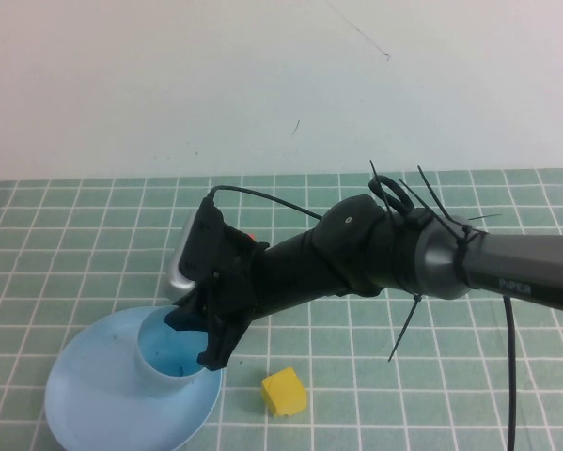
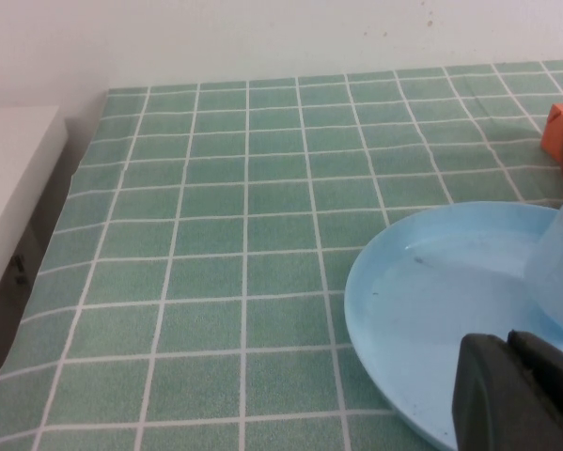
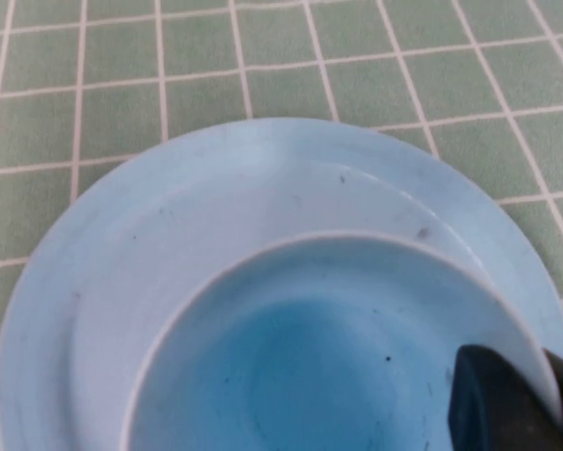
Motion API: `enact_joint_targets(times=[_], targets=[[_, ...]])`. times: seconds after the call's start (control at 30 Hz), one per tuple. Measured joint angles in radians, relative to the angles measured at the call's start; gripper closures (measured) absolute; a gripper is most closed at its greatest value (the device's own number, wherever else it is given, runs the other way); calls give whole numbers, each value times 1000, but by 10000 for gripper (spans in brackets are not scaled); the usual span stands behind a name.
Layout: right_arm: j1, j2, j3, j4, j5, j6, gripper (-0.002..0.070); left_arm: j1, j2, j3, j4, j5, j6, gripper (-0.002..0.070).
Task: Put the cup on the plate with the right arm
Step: Place the cup on the plate
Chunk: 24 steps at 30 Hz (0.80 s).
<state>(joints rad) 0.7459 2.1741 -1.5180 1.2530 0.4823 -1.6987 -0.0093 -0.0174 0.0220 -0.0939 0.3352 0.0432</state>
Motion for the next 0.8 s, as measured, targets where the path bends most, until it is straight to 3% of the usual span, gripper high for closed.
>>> enact_joint_targets(times=[0.2, 0.4, 0.47, 0.8], targets=[[0, 0, 0, -57, 8, 51, 605, 0, 0, 0, 0, 0, 0, 678], [0, 0, -17, -58, 26, 87, 400, 0, 0, 0, 0, 0, 0, 678], [0, 0, -44, -60, 42, 94, 365, 0, 0, 0, 0, 0, 0, 678], [0, 0, -242, -117, 125, 149, 337, 0, 0, 0, 0, 0, 0, 678]])
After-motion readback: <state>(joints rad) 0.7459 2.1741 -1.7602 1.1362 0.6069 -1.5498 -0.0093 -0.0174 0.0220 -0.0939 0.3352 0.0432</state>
